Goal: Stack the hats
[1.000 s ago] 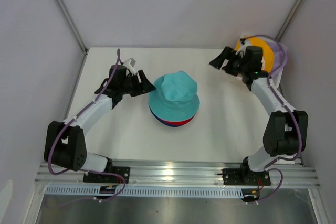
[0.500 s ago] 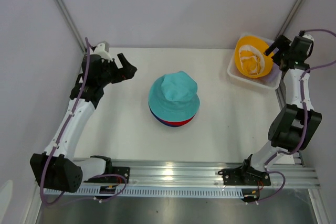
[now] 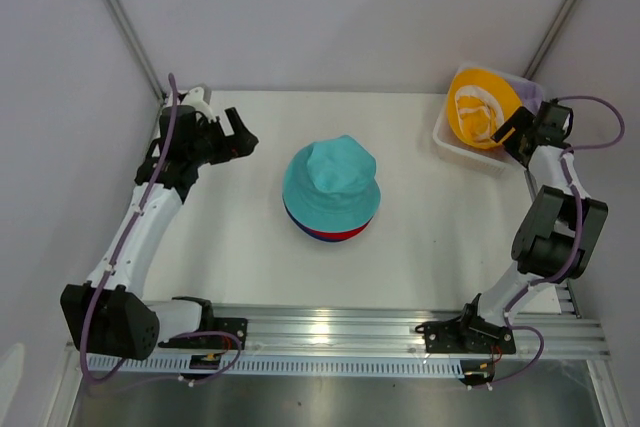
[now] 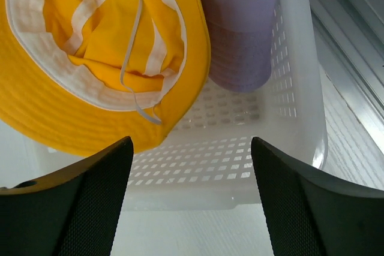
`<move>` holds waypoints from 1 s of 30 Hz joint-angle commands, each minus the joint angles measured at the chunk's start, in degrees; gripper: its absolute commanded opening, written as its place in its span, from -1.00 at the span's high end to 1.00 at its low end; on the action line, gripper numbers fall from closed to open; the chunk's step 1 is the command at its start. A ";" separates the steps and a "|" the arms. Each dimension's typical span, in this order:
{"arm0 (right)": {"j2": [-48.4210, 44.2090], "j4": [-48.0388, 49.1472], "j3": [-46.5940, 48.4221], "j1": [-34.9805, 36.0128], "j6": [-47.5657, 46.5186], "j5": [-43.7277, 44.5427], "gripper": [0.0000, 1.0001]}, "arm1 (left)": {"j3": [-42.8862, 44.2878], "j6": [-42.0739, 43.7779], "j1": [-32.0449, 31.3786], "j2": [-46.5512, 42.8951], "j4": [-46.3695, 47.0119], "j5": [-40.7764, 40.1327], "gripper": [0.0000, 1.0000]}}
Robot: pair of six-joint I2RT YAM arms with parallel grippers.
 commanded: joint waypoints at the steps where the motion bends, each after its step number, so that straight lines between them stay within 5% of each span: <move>1: 1.12 6.96 0.29 -0.36 2.80 1.28 -0.61 | 2.85 1.46 0.66 0.77 -0.35 1.86 -0.99; 13: 10.97 12.41 5.48 -0.18 6.58 0.85 -0.13 | 4.70 2.08 1.01 1.65 -1.49 1.51 -0.99; 18: 10.98 12.50 8.37 0.78 5.88 0.85 1.00 | 5.67 2.43 1.10 1.74 -2.11 1.07 -0.99; 23: 5.19 13.46 11.28 3.15 -0.70 -1.96 1.00 | 6.54 2.43 1.10 1.56 -1.58 1.77 -0.99; 30: -3.17 9.35 22.00 13.95 -23.36 -2.50 1.00 | 16.81 4.01 1.19 4.20 -2.02 7.22 -0.99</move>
